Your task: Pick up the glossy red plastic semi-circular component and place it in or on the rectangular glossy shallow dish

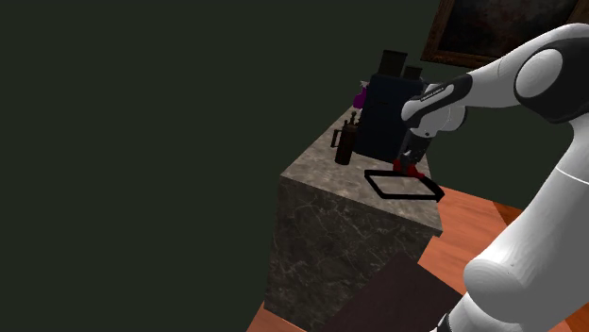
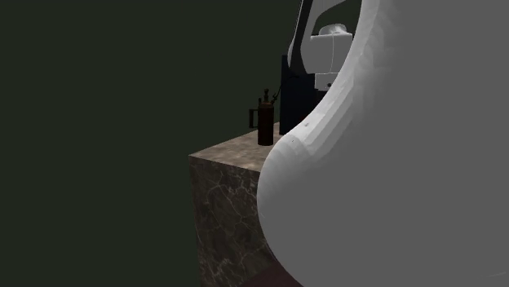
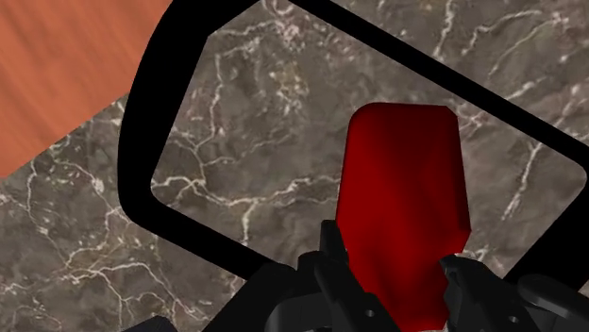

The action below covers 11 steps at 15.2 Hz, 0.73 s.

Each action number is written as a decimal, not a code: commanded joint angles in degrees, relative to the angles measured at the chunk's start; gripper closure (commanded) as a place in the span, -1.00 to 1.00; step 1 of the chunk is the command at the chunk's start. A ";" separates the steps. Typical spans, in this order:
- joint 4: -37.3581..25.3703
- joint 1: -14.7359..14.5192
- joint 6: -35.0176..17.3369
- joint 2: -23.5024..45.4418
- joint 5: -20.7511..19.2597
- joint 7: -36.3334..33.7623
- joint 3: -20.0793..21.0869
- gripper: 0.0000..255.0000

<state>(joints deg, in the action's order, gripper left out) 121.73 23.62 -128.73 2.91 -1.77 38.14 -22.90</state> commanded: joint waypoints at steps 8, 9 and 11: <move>0.82 0.16 -2.33 1.58 0.77 0.52 -0.01 1.00; 0.82 0.16 -2.33 1.58 0.77 0.52 -0.01 1.00; 0.82 0.16 -2.33 1.58 0.76 0.52 -0.01 -1.00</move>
<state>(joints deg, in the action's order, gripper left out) 122.55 23.78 -131.06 4.48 -1.00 38.66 -22.91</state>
